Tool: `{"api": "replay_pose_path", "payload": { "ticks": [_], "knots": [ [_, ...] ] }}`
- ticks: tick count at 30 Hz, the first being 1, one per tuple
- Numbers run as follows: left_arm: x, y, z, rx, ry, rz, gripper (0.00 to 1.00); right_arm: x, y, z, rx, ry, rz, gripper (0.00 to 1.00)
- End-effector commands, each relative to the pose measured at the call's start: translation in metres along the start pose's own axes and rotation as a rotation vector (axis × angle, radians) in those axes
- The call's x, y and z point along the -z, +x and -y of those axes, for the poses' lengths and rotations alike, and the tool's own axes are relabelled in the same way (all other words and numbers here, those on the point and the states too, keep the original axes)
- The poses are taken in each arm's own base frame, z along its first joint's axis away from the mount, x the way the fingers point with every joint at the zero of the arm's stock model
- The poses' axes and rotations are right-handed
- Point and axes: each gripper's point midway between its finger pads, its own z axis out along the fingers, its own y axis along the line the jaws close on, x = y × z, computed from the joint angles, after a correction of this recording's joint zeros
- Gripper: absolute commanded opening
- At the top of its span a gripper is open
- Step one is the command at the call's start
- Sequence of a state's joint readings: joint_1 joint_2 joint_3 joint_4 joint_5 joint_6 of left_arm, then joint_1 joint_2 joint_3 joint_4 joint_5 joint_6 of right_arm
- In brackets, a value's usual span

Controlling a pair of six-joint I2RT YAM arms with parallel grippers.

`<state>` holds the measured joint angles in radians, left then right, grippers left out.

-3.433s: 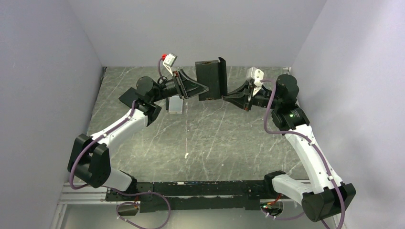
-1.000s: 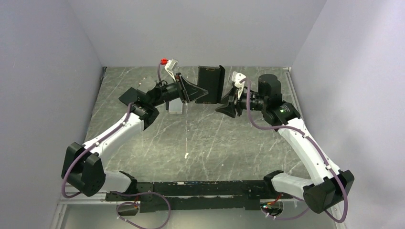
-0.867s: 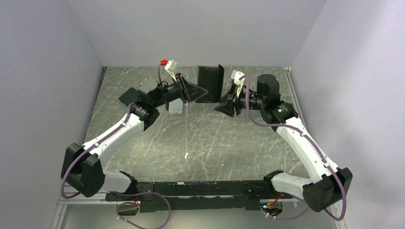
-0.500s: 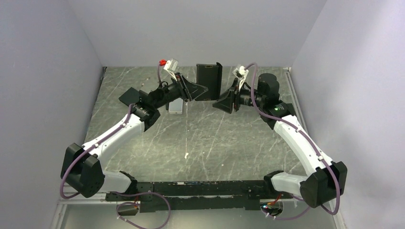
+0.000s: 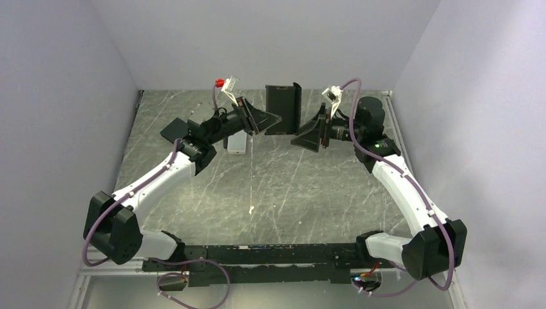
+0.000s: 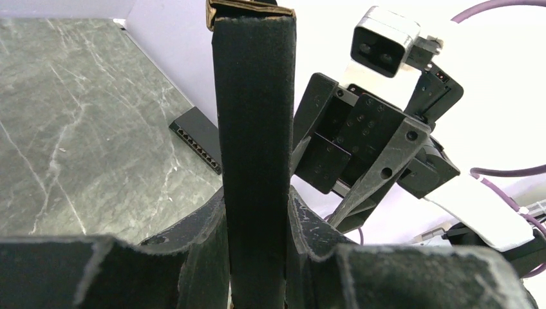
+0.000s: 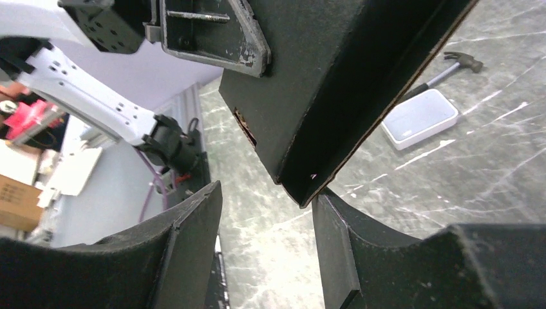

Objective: Fold the paper box
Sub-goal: Close the paper box at the center of the board.

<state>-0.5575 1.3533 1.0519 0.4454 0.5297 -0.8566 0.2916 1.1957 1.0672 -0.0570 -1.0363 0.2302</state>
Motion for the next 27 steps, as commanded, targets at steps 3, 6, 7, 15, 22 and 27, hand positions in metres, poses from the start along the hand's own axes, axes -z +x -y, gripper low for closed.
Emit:
{"api": "replay_pose_path", "payload": {
  "ticks": [3, 6, 7, 15, 22, 27],
  "knots": [
    [-0.005, 0.005, 0.006, 0.038, 0.027, -0.044, 0.00, 0.009, -0.035, -0.033, 0.003, -0.133, 0.093, 0.57],
    [-0.005, 0.006, 0.005, 0.049, 0.032, -0.050, 0.00, 0.009, -0.033, -0.035, 0.047, -0.152, 0.082, 0.57],
    [-0.005, 0.006, 0.006, 0.051, 0.034, -0.054, 0.00, 0.010, -0.031, -0.035, 0.080, -0.160, 0.069, 0.57],
    [-0.007, 0.008, 0.004, 0.060, 0.044, -0.086, 0.00, 0.013, -0.015, -0.029, 0.362, -0.134, 0.006, 0.57],
    [-0.006, 0.012, 0.005, 0.068, 0.068, -0.113, 0.00, 0.015, -0.002, -0.015, 0.575, -0.072, -0.045, 0.56],
    [-0.004, 0.013, 0.007, 0.068, 0.080, -0.128, 0.00, 0.017, 0.002, -0.006, 0.647, -0.032, -0.067, 0.51]
  ]
}}
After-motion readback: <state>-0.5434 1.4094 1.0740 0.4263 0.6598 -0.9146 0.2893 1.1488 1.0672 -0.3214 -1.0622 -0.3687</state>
